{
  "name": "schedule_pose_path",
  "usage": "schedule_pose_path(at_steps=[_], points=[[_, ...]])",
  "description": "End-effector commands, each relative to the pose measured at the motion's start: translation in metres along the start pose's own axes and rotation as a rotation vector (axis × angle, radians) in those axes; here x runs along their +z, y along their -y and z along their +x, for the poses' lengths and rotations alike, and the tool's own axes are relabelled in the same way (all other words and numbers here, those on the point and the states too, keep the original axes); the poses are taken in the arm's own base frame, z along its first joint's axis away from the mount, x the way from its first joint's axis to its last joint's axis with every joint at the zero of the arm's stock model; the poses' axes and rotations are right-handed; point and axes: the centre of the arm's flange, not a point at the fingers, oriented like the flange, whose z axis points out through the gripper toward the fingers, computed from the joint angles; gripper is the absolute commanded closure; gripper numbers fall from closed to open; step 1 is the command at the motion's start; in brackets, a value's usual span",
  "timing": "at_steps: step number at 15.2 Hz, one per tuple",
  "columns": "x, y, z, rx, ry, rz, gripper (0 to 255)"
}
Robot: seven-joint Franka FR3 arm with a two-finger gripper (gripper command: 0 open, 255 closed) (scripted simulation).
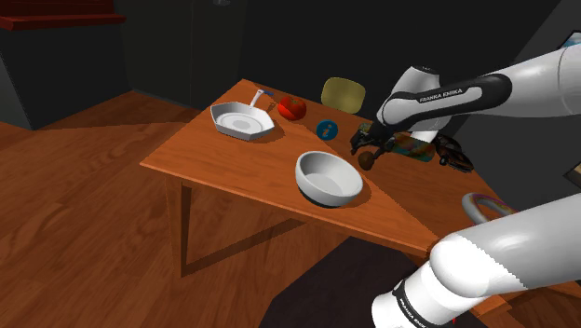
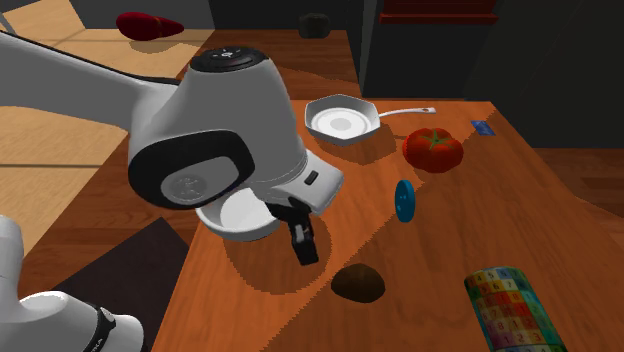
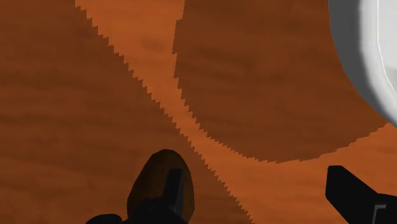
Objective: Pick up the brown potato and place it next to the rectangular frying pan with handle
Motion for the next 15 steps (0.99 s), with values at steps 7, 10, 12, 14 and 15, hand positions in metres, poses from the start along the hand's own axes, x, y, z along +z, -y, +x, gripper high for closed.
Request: schedule_pose_path(at_steps=[7,10,12,14,15], points=[[0.049,-0.057,0.037,0.152,-0.077,-0.072,0],[0.064,-0.058,0.039,0.152,-0.077,-0.072,0],[0.075,-0.059,0.039,0.152,-0.077,-0.072,0],[0.088,-0.060,0.040,0.152,-0.077,-0.072,0],[0.088,-0.060,0.040,0.152,-0.077,-0.072,0]])
